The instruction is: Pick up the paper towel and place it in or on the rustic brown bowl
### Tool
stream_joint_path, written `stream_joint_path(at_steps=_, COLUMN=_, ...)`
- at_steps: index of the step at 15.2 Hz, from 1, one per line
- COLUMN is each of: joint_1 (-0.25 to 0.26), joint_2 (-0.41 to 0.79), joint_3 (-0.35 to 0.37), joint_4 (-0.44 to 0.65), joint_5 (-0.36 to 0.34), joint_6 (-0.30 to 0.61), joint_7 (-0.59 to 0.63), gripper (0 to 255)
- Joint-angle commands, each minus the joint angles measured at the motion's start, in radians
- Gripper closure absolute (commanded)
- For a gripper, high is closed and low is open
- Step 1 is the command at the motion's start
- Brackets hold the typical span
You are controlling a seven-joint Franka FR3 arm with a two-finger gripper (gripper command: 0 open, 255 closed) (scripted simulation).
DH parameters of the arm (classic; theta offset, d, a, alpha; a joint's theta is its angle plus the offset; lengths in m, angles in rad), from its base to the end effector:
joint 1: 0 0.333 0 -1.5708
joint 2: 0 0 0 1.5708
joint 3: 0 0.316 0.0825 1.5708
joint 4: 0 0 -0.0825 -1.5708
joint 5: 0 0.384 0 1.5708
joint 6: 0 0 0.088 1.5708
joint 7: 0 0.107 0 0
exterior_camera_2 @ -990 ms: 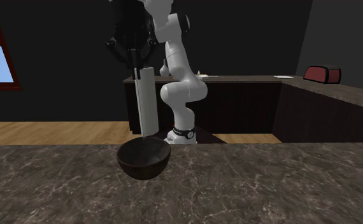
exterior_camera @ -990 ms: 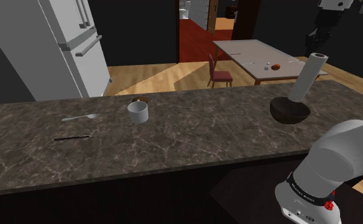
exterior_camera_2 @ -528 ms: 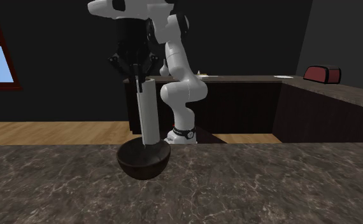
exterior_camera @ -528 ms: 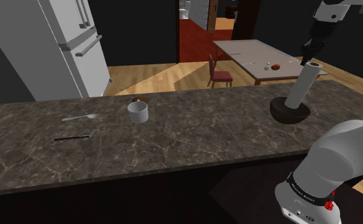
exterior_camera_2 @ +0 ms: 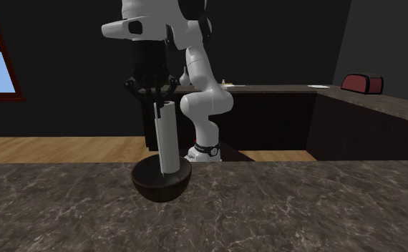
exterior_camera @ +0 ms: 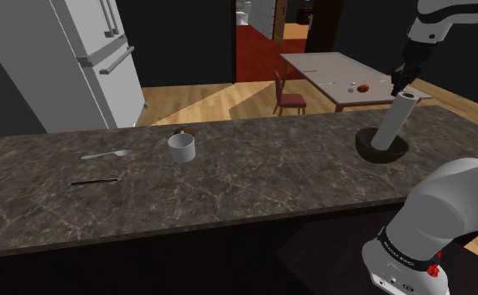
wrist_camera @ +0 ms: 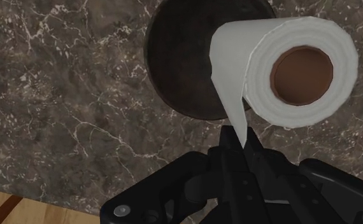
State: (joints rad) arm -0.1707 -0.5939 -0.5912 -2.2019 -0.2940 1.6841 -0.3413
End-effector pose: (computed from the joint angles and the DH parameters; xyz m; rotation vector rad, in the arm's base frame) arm 0.2433 -0.3297 0.5603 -3.0834 0.4697 -0.0174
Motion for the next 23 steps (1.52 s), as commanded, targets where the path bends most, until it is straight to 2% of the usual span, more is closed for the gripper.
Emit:
stream_joint_path(at_steps=1, joint_1=-0.001, joint_2=-0.001, joint_3=0.0, joint_4=-0.005, joint_5=-0.001, joint_6=0.003, joint_7=0.001, gripper=255)
stream_joint_path(at_steps=5, joint_1=-0.001, joint_2=-0.001, joint_3=0.0, joint_4=-0.005, joint_5=-0.001, joint_6=0.003, joint_7=0.001, gripper=255)
stream_joint_path(at_steps=6, joint_1=-0.001, joint_2=-0.001, joint_3=0.0, joint_4=-0.005, joint_5=-0.001, joint_6=0.003, joint_7=0.001, gripper=0)
stream_joint_path(at_steps=11, joint_1=-0.001, joint_2=-0.001, joint_3=0.0, joint_4=-0.005, joint_5=-0.001, joint_6=0.003, joint_7=0.001, gripper=0)
stream_joint_path(at_steps=15, joint_1=0.012, joint_2=0.021, joint_3=0.02, joint_4=0.136, joint_5=0.022, joint_6=-0.117, joint_7=-0.011, gripper=0)
stream_joint_path(at_steps=23, joint_1=0.012, joint_2=0.021, joint_3=0.02, joint_4=0.136, joint_5=0.022, joint_6=-0.117, joint_7=-0.011, gripper=0)
